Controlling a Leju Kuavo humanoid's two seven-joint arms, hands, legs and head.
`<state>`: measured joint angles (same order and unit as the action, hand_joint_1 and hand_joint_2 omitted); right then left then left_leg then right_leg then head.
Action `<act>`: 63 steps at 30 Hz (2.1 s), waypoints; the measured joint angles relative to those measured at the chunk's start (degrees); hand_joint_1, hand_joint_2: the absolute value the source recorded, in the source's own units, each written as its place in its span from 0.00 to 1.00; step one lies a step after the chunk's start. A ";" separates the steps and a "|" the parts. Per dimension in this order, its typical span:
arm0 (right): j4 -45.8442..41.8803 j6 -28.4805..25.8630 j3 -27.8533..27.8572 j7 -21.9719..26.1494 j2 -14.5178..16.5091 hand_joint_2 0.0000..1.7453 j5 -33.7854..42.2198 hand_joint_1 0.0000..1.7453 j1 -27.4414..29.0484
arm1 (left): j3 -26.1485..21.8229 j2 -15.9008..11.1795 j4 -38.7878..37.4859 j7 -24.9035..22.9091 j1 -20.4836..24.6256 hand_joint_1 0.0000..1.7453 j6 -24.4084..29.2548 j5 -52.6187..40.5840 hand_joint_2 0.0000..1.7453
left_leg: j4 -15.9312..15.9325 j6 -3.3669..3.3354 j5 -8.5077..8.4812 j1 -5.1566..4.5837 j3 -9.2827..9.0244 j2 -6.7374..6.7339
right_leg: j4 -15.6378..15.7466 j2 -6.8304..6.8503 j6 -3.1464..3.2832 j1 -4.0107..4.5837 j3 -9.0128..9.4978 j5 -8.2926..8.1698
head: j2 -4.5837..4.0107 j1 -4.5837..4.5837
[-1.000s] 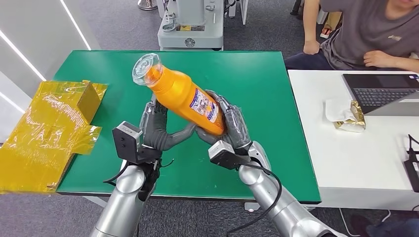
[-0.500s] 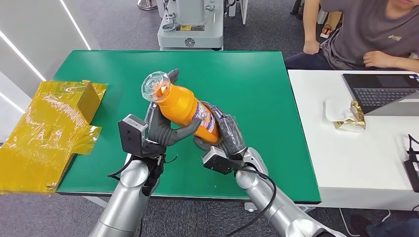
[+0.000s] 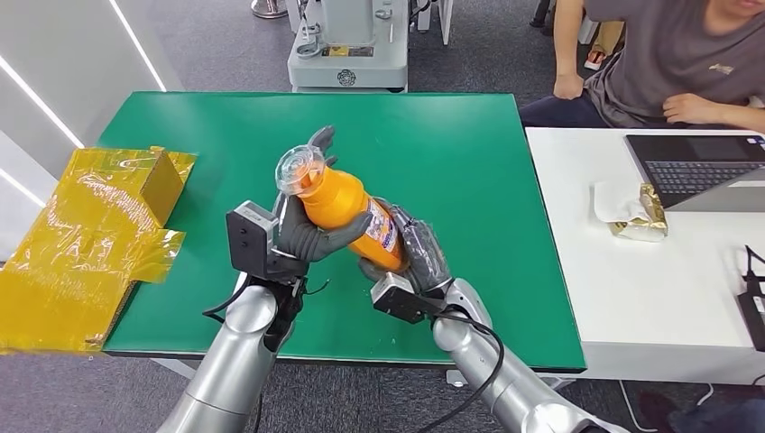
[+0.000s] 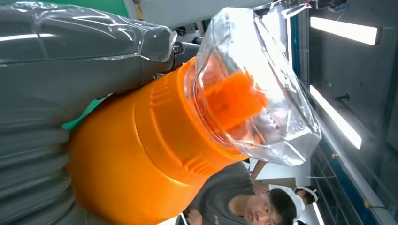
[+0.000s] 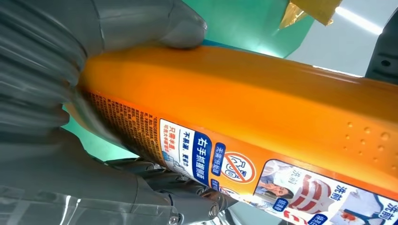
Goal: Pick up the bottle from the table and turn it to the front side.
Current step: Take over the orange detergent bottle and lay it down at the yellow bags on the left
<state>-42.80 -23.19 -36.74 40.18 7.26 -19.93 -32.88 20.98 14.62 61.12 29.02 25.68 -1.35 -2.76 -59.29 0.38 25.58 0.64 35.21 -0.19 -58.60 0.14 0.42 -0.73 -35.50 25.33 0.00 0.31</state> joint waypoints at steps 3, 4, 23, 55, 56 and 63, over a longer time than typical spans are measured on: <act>0.27 -0.11 0.03 -0.11 0.00 1.00 0.72 1.00 -0.06 | 0.01 0.28 -0.40 0.03 0.27 1.00 0.00 0.51 1.00 | 0.00 0.00 0.00 0.00 0.00 0.00 | 0.00 0.00 0.00 0.00 0.00 0.00 | 0.00 0.00; 0.34 -0.13 0.04 -0.14 0.00 1.00 0.83 1.00 -0.08 | 0.01 0.33 -0.50 0.03 0.31 1.00 0.01 0.73 1.00 | 0.00 0.00 0.00 0.00 0.00 0.00 | 0.00 0.00 0.00 0.00 0.00 0.00 | 0.00 -0.01; -0.45 -2.82 -0.58 0.02 0.00 1.00 3.29 0.00 0.33 | 0.01 0.41 -1.67 1.04 0.60 1.00 0.79 3.02 1.00 | 0.00 0.00 0.00 0.00 0.00 0.00 | 0.00 0.00 0.00 0.00 0.00 0.00 | 0.00 0.00; -37.52 -10.57 2.20 -0.05 -1.08 1.00 14.91 0.00 17.51 | -0.02 -2.20 -2.13 2.03 -0.69 1.00 9.28 2.16 1.00 | 0.04 0.04 0.05 0.00 0.03 0.02 | 0.00 0.03 0.03 0.00 -0.01 0.06 | 0.00 -0.01; -39.07 -11.63 1.95 -0.01 -1.17 1.00 14.90 0.00 18.57 | -0.06 -2.40 -2.13 2.25 -0.69 1.00 9.83 1.84 1.00 | 0.04 0.05 0.06 0.00 0.03 0.02 | 0.00 0.04 0.03 0.00 -0.01 0.07 | 0.00 -0.01; -45.68 -14.59 0.57 0.04 -1.99 1.00 13.94 0.00 23.17 | -0.50 -3.65 -2.10 2.84 -0.59 1.00 11.98 0.07 1.00 | 0.04 0.05 0.06 0.01 0.02 0.01 | 0.00 0.03 0.03 0.00 -0.01 0.07 | 0.00 0.00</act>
<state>-88.48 -37.78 -36.16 40.22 5.26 -5.98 -9.70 20.48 10.97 59.01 31.86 25.10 10.63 -2.69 -59.25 0.43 25.64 0.64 35.23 -0.18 -58.60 0.17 0.45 -0.72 -35.51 25.40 0.00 0.31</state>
